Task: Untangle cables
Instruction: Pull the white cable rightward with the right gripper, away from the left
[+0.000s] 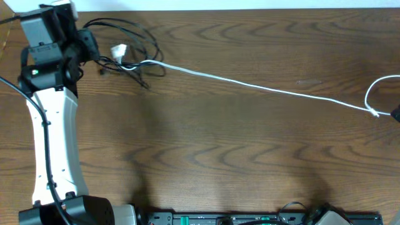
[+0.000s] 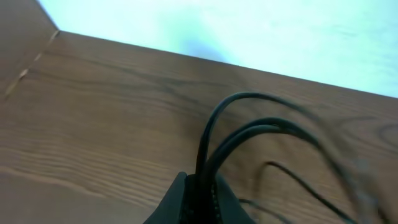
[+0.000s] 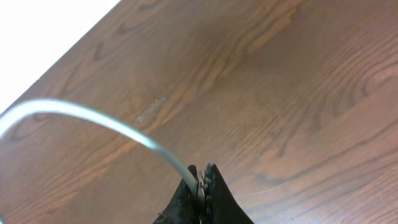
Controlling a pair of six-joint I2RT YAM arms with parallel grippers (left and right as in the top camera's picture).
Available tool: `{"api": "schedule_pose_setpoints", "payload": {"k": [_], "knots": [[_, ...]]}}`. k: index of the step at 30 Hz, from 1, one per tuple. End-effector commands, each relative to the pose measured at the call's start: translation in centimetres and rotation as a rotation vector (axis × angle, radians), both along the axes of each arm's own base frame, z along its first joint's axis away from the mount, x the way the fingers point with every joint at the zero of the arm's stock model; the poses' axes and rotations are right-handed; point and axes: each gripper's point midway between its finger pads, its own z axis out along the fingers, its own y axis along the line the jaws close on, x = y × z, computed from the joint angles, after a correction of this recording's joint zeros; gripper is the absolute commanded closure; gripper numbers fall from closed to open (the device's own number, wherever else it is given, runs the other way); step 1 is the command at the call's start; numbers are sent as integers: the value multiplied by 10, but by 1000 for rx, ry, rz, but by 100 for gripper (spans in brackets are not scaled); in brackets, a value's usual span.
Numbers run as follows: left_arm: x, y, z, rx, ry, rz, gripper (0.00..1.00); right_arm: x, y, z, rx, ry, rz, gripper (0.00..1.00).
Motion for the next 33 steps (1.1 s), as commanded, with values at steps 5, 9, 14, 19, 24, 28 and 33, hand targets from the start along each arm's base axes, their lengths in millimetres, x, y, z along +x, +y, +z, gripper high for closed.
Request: {"api": "schedule_pose_setpoints", "payload": {"k": [5, 9, 14, 19, 24, 28, 33], "knots": [[-3, 4, 14, -21, -40, 20, 93, 0, -9, -7, 5, 29, -34, 99], [-2, -3, 15, -58, -49, -1, 93, -1, -10, -8, 1, 35, -39, 99], [-1, -19, 15, -115, -52, -73, 92, 2, -4, -7, 16, 23, -13, 99], [1, -48, 20, -208, -74, -184, 92, 9, 7, -7, 17, 17, 42, 99], [3, -88, 19, -219, -61, -279, 92, 25, 27, -3, -21, -3, 150, 99], [2, -138, 20, -221, -54, -392, 93, 43, 40, -1, -59, -23, 227, 99], [-5, -208, 31, -218, -88, -554, 93, 53, 38, -17, -49, 23, 235, 73]]}}
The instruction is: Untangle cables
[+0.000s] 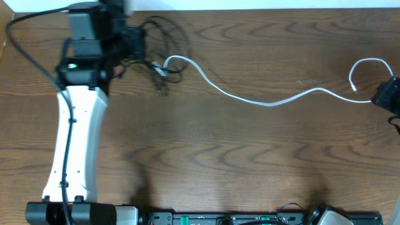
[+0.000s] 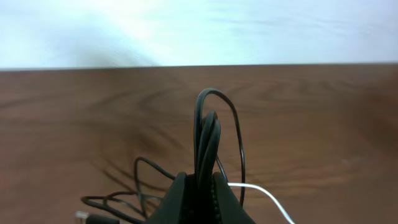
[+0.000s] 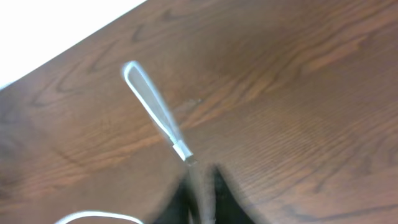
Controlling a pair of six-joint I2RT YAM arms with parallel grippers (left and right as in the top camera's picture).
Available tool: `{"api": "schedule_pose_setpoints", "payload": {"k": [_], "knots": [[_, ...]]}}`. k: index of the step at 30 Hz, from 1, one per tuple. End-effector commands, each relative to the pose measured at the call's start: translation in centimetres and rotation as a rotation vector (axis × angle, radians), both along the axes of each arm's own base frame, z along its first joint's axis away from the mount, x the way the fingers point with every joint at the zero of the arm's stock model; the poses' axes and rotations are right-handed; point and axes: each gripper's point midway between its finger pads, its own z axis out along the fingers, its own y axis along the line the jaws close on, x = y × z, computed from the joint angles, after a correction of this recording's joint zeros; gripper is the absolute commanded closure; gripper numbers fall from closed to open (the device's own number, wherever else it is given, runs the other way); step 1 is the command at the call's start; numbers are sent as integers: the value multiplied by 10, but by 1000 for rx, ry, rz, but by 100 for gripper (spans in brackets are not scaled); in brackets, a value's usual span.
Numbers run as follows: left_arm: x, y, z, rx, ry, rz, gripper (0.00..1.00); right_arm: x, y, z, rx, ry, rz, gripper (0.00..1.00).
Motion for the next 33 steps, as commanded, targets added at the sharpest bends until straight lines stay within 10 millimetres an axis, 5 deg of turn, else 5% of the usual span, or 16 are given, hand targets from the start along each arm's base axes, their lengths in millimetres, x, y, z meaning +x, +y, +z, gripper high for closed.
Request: {"api": "schedule_pose_setpoints", "payload": {"k": [1, 3, 10, 21, 33], "knots": [[-10, -42, 21, -31, -58, -99, 92, 4, -2, -14, -5, 49, 14, 67], [-15, -61, 26, -34, -76, -142, 92, 5, -2, -21, 11, 72, 17, 47], [-31, -100, 40, -44, -121, -236, 93, 19, 48, -12, 53, -23, 334, 27], [-44, -103, 71, -61, -210, -253, 92, 30, 151, -35, 103, 33, 691, 29], [-62, -97, 116, -79, -343, -246, 92, 46, 258, -98, 136, 150, 987, 33]]}}
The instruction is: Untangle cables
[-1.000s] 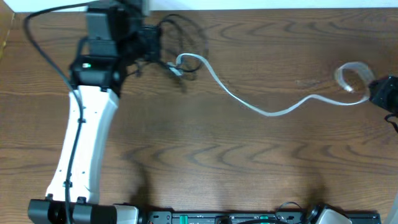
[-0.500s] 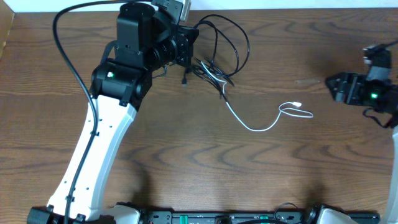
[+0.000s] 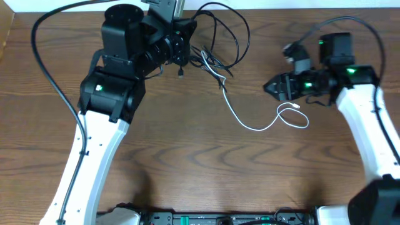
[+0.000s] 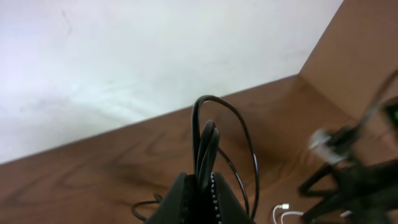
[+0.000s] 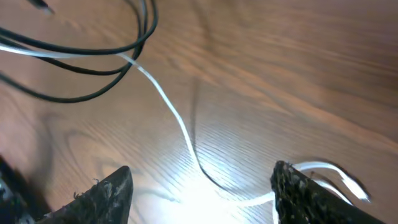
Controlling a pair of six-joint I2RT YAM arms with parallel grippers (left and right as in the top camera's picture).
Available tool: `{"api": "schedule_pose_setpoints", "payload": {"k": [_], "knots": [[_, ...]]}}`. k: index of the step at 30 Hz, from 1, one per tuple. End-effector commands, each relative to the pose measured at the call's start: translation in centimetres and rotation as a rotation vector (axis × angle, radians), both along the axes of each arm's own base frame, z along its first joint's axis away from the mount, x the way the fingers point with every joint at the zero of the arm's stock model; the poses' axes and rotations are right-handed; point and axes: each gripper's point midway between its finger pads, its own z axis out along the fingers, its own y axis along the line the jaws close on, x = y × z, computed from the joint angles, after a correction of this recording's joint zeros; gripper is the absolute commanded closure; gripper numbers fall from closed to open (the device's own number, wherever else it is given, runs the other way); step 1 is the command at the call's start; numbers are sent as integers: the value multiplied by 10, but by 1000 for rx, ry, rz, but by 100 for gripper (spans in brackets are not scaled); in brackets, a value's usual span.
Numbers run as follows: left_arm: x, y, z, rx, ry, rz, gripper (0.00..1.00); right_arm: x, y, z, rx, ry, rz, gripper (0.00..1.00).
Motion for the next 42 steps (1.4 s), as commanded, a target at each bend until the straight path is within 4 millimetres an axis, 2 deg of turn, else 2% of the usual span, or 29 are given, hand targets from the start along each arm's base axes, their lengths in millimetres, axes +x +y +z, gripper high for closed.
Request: {"api": "schedule_pose_setpoints", "payload": {"k": [1, 10, 22, 28, 35, 36, 39, 40, 41, 42], "knots": [[-15, 5, 31, -23, -78, 6, 92, -1, 29, -14, 10, 13, 89, 33], [-29, 14, 54, -35, -143, 31, 92, -9, 78, -51, -6, -8, 332, 35], [-30, 14, 56, -51, -136, 36, 92, -14, 146, -77, 114, -89, 558, 41], [-30, 14, 56, -60, -129, 38, 92, -5, 170, -81, 161, -155, 589, 42], [-31, 15, 59, -66, -138, 39, 92, 4, 180, -91, 172, -177, 585, 45], [-32, 15, 60, -67, -140, 39, 92, 4, 181, -94, 174, -172, 582, 48], [-32, 15, 60, -69, -139, 40, 92, 7, 182, -99, 181, -157, 563, 64], [-32, 15, 60, -74, -136, 41, 92, 7, 183, -100, 181, -157, 564, 73], [-32, 15, 60, -77, -134, 42, 92, 7, 183, -102, 181, -156, 564, 76], [-32, 15, 60, -80, -132, 43, 92, 8, 183, -102, 183, -154, 559, 86]]}}
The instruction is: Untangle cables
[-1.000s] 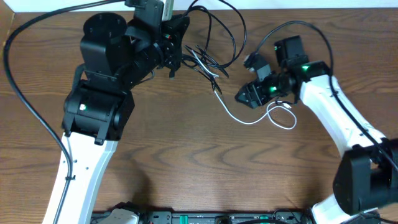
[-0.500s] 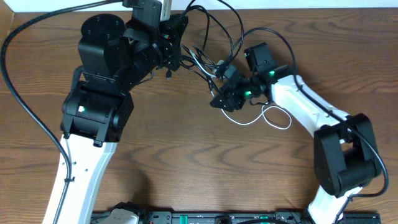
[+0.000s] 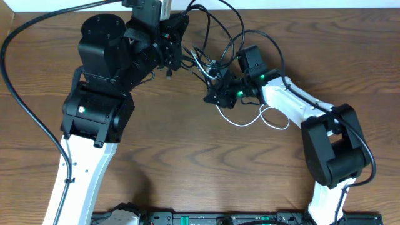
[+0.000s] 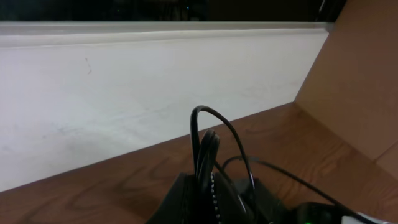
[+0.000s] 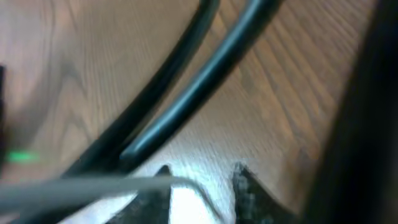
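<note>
Raised over the back of the table, my left gripper [image 3: 172, 53] is shut on a bunch of black cable [image 3: 231, 31]; its loops [image 4: 200, 134] stand up out of the jaws of the left gripper [image 4: 202, 186]. A white cable [image 3: 259, 119] runs from that tangle into slack loops mid-table. My right gripper [image 3: 214, 98] is down at the tangle. In the right wrist view the right gripper [image 5: 200, 186] is open, with the white cable [image 5: 81, 186] crossing its left fingertip into the gap and black strands [image 5: 186, 93] just beyond.
The wooden table [image 3: 187, 162] ends at a white wall [image 4: 124, 81] along the back. A wood panel [image 4: 360, 93] stands at the side. A black equipment rail [image 3: 250, 219] runs along the front edge. The right arm's forearm [image 3: 294, 103] lies over the white loops.
My right gripper has moved left, from beside the white loops into the tangle, with its jaws standing closer together. The left gripper still holds the black bunch, a little further left and higher.
At first my left gripper held the black bunch at far left and the right was shut on the white cable's end at far right, the cable taut. Then the white cable lay slack, its end free. Both arms came to mid-table, the right open, now in the tangle.
</note>
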Controlling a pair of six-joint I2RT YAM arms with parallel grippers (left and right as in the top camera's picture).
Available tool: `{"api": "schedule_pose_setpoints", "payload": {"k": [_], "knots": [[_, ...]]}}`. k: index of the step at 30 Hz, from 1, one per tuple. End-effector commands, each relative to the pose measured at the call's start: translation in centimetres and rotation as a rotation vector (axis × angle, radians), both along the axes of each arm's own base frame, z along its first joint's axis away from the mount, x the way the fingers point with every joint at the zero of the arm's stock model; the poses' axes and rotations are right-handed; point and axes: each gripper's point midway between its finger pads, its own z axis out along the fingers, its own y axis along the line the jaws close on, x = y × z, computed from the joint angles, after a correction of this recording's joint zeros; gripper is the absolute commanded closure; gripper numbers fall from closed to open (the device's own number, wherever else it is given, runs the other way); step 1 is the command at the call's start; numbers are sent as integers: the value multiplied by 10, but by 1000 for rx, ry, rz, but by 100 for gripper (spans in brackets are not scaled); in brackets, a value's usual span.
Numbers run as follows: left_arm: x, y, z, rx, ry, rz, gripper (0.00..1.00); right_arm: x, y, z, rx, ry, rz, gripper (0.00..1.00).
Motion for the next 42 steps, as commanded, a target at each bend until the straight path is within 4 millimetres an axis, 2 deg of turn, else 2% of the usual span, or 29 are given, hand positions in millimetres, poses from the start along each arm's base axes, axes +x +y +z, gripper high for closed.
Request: {"api": "schedule_pose_setpoints", "payload": {"k": [1, 3, 6, 10, 13, 15, 18, 21, 26, 31, 34, 39, 42], "knots": [[-7, 3, 16, -28, -34, 9, 92, -3, 5, -1, 20, 36, -5, 92], [-7, 3, 16, -27, -33, 10, 92, -2, 5, 0, 23, 60, -29, 99], [-4, 7, 15, -22, -33, 36, 92, 11, -8, -2, -15, 120, -163, 99], [4, 18, 8, 0, -13, 112, 92, 28, -45, -5, -125, 158, -356, 99], [12, 29, -4, 22, 20, 169, 92, 33, -84, 1, -214, 171, -480, 99], [19, 34, -15, 36, 56, 186, 92, 34, -110, 13, -259, 165, -558, 99], [30, 39, -34, 54, 110, 202, 92, 35, -140, 37, -277, 145, -651, 99], [42, 40, -51, 68, 151, 212, 92, 37, -178, 65, -290, 115, -782, 99], [58, 50, -71, 84, 194, 247, 92, 28, -246, 105, -290, 85, -965, 99], [67, 66, -84, 94, 231, 290, 92, 13, -305, 128, -273, 88, -1115, 99], [72, 78, -90, 102, 245, 329, 92, 2, -332, 135, -270, 102, -1189, 99], [77, 91, -94, 105, 254, 363, 92, -9, -356, 135, -284, 123, -1240, 99], [83, 112, -101, 139, 265, 461, 92, -9, -364, 135, -268, 136, -1275, 99]]}}
